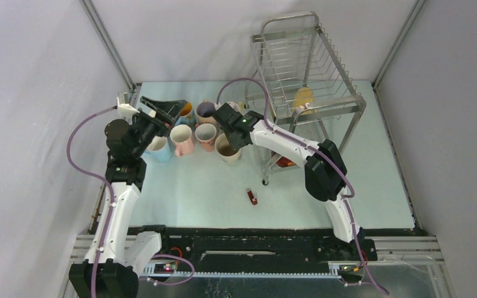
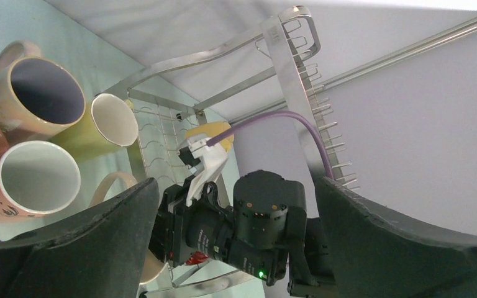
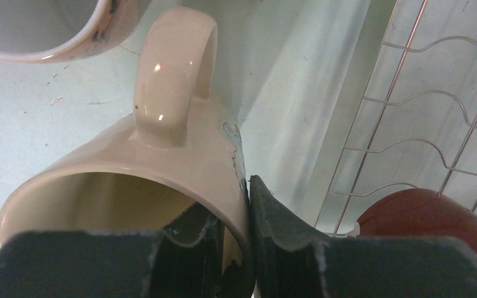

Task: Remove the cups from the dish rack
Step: Place the cup at the center of the board.

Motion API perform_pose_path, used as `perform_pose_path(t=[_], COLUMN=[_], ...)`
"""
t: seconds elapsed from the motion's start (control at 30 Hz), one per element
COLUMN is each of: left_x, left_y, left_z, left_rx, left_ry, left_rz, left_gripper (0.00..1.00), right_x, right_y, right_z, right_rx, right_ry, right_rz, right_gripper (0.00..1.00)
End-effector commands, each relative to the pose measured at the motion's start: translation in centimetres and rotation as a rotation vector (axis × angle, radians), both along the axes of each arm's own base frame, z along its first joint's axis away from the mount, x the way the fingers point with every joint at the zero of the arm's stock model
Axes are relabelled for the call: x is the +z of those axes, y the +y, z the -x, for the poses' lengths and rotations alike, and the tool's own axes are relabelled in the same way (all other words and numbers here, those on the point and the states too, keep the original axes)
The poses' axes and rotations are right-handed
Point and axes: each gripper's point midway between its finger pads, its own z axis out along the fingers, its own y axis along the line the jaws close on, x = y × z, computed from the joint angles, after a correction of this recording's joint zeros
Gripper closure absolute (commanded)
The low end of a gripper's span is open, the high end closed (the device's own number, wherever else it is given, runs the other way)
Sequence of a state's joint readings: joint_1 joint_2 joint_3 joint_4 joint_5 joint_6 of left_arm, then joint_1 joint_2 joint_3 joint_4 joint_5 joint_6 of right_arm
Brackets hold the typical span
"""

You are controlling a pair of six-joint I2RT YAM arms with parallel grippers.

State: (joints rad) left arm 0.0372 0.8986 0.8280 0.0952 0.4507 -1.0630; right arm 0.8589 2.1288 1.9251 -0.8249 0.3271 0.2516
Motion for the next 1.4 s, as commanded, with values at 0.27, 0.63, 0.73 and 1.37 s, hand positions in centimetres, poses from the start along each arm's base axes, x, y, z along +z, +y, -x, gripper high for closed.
perform_pose_path(t=[0.27, 0.63, 0.73, 1.37], left_x=[0.2, -0.7, -0.7, -1.2], left_y=[-0.2, -0.3, -0.4, -0.9], left_z=[0.3, -0.1, -0.1, -0.1], left_rx=[-0.023, -0.028, -0.036, -0.055], left_ry=[-0.028, -0.006, -0.007, 0.002], left_rz=[0.028, 0.036, 0.049, 0.053], left_gripper=[0.00, 0.00, 0.00, 0.00], right_x=[2.8, 2.8, 3.3, 8.7], right_y=[1.0, 0.6, 0.5, 0.4], right_z=[-2.8, -4.7, -4.8, -4.1], right_rx=[-0.072, -0.098, -0.098, -0.119], right_ry=[-0.020, -0.017, -0.025, -0.201], right_rz=[-0.131, -0.163, -0.165, -0.135], right_gripper=[0.79, 0.66, 0.55, 0.37])
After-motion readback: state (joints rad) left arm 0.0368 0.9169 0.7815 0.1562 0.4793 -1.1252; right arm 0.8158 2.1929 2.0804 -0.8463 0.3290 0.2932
